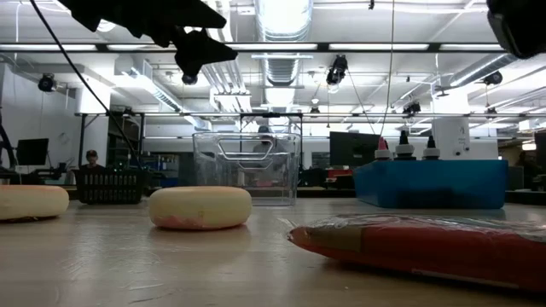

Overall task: Pick & Place Food Item
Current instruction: Put the red popcorn bag into the transparent bin

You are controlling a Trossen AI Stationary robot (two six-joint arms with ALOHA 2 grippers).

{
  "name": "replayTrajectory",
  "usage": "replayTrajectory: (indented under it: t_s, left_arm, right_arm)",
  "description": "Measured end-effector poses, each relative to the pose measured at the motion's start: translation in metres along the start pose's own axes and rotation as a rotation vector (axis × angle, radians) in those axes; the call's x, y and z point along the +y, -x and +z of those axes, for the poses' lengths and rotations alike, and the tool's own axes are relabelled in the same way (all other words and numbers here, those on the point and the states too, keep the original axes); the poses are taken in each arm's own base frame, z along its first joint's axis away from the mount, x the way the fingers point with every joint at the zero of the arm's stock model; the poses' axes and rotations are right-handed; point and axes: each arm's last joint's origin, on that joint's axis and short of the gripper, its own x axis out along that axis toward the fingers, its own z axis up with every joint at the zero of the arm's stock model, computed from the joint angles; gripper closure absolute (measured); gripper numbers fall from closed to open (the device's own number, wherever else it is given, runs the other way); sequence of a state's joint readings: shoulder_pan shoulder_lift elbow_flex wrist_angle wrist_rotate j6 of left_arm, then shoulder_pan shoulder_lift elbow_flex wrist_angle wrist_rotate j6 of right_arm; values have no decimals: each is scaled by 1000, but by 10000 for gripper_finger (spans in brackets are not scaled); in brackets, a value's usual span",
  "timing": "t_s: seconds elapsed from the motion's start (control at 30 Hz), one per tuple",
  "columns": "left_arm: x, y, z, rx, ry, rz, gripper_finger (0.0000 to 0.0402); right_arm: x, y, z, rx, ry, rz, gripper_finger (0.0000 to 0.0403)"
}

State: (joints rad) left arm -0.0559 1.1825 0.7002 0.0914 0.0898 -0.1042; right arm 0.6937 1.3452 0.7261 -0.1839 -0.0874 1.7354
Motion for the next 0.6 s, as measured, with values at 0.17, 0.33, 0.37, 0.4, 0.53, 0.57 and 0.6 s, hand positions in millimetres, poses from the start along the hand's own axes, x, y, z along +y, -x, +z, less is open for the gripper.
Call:
replayTrajectory:
  t_s: [0.17, 0.33, 0.37, 0.4, 0.53, 0.57, 0.6]
  left_arm:
    - [-1, 4, 4, -31, -29, -2, 97]
    - [-1, 6, 6, -44, -39, -3, 97]
    - [-1, 6, 6, -42, -46, -2, 97]
    - [-1, 6, 6, -40, -52, -3, 97]
    - [-1, 6, 6, -41, -59, 2, 97]
    - [-1, 6, 6, -42, -59, 5, 97]
    - [-1, 6, 6, -43, -59, 10, 97]
  right_arm:
    - [3, -24, 0, 55, 0, 34, 307]
    - [1, -47, 2, 83, -15, 38, 301]
    - [0, -51, 3, 98, -18, 34, 299]
    - [0, -55, 4, 113, -19, 28, 298]
    - [-1, -63, 9, 184, -35, -2, 291]
    - [-2, -64, 11, 206, -41, -13, 290]
    - [-2, -66, 12, 225, -46, -21, 289]
